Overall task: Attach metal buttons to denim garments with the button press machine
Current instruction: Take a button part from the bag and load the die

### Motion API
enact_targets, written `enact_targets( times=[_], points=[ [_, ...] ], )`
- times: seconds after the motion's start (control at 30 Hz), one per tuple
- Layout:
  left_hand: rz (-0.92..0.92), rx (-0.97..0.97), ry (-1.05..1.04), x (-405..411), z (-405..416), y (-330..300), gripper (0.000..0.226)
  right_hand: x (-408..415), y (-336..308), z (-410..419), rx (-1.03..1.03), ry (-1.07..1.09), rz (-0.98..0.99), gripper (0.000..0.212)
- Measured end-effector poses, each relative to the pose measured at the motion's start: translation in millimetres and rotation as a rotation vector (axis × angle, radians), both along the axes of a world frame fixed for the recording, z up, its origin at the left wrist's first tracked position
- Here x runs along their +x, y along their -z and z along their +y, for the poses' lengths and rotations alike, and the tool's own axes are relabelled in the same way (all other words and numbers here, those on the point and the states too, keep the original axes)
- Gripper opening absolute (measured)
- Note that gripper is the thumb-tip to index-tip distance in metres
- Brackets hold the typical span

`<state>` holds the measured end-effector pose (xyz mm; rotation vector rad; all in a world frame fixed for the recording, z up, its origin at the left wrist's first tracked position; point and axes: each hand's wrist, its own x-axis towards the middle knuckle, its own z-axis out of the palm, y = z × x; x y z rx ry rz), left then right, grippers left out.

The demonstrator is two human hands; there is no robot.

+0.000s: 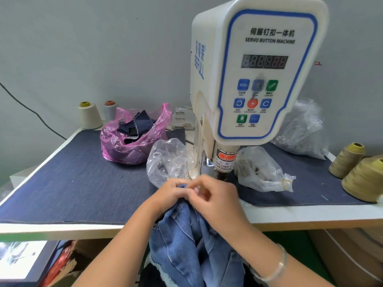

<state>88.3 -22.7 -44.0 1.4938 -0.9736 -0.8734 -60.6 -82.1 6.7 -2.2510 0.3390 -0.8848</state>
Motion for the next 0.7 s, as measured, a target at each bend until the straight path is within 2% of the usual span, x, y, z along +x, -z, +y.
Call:
enact_targets(
  times=[0.07,0.2,0.4,0.53,0.7],
  points=[
    [0.022,0.023,0.049,4,0,0,0.029,-28,8,-17,0.107,0.054,0.025,0.020],
    [0.063,0.057,0.103,9,-2,1,0.030,-45,22,-51,0.268,0.203,0.018,0.024],
    [0.077,0.167,0.248,14,-2,-2,0.027,-32,22,-70,0.100,0.047,0.134,0.025],
    [0.034,0.176,0.242,12,-4,-5,0.029,-23,23,-74,0.042,0.020,0.209,0.021],
    [0.052,0.154,0.225,9,-4,-6,0.029,-21,20,-76,-0.003,0.009,0.285,0.032]
  ],
)
